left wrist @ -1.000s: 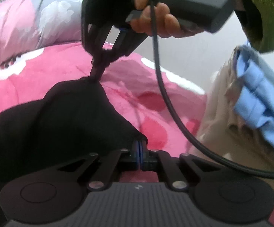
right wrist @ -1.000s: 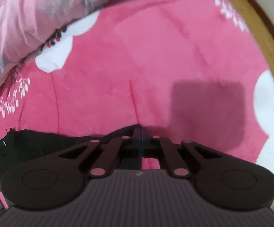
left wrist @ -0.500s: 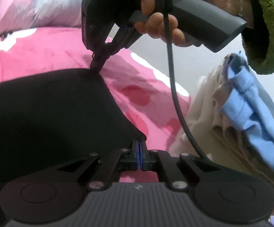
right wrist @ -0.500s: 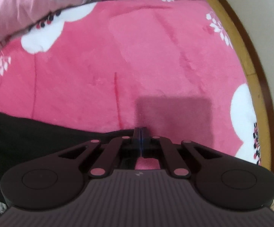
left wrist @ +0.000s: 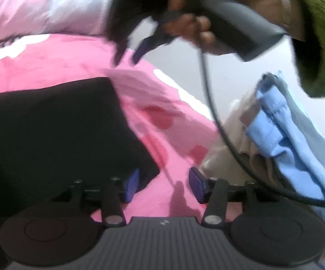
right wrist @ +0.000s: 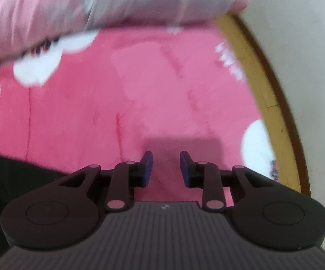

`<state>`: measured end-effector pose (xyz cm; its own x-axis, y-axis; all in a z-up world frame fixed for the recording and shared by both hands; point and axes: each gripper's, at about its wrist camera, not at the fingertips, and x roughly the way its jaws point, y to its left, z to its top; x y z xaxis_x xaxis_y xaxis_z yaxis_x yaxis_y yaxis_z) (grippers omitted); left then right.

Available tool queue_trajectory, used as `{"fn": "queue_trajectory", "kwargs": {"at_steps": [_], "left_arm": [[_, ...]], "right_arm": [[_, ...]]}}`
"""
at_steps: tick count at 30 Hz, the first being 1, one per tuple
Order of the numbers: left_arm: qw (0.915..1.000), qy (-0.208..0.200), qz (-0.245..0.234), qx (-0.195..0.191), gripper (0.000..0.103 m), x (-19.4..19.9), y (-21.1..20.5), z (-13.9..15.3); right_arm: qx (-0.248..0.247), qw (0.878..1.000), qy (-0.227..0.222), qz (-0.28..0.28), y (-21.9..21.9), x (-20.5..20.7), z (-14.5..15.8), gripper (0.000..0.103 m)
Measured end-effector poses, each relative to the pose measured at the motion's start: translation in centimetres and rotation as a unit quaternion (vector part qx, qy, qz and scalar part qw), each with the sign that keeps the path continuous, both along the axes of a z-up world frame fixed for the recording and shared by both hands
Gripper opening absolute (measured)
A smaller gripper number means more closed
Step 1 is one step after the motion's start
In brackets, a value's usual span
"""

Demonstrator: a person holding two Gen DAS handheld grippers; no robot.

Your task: Fold clothes

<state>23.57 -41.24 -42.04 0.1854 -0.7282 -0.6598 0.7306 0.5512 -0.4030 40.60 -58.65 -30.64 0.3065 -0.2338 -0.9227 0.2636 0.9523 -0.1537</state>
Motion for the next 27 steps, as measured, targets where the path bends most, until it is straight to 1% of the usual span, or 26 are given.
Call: {"fn": "queue_trajectory", "kwargs": {"at_steps": [4, 7, 11, 15, 17, 18, 20, 23, 25, 27], "left_arm": [[0.9989, -0.007, 0.036, 0.030, 0.051, 0.6, 2.7, 1.3], [0.9971, -0.009, 0.067, 0.034, 0.052, 1.3, 6.0, 2.6], [0.9933, -0.018, 0.107, 0.039, 0.052, 1.8, 11.6, 4.8], [0.9851, -0.028, 0.154, 0.071, 0.053, 3.0, 18.8, 7.2], [0.9773, -0.047, 0.180, 0.101, 0.053, 3.8, 23.6, 8.4], [0.9711, -0.061, 0.195, 0.124, 0.053, 4.8, 26.1, 9.2], [0.9568, -0.089, 0.218, 0.171, 0.054, 6.3, 30.6, 10.5], [0.9328, -0.125, 0.244, 0.234, 0.054, 9.1, 36.0, 11.4], [0.9265, -0.132, 0.250, 0.248, 0.054, 10.7, 38.2, 11.0], [0.9286, -0.127, 0.252, 0.241, 0.054, 12.1, 38.8, 9.9]], "right_arm": [[0.013, 0.998, -0.059, -0.012, 1.3, -1.9, 3.3, 0.026], [0.022, 0.996, -0.087, 0.006, 3.6, -3.1, 4.7, 0.026], [0.046, 0.993, -0.097, 0.055, 8.1, -3.3, 5.4, 0.026], [0.063, 0.986, -0.100, 0.116, 13.3, -3.1, 5.3, 0.026], [0.070, 0.982, -0.106, 0.142, 15.7, -2.9, 5.3, 0.026], [0.077, 0.980, -0.109, 0.148, 16.8, -2.7, 5.2, 0.026], [0.092, 0.977, -0.111, 0.155, 18.6, -2.2, 4.8, 0.026], [0.114, 0.975, -0.105, 0.159, 20.9, -1.3, 3.6, 0.026], [0.128, 0.973, -0.101, 0.161, 22.4, -0.7, 2.9, 0.026], [0.132, 0.972, -0.094, 0.170, 23.9, 0.1, 1.9, 0.026]]}}
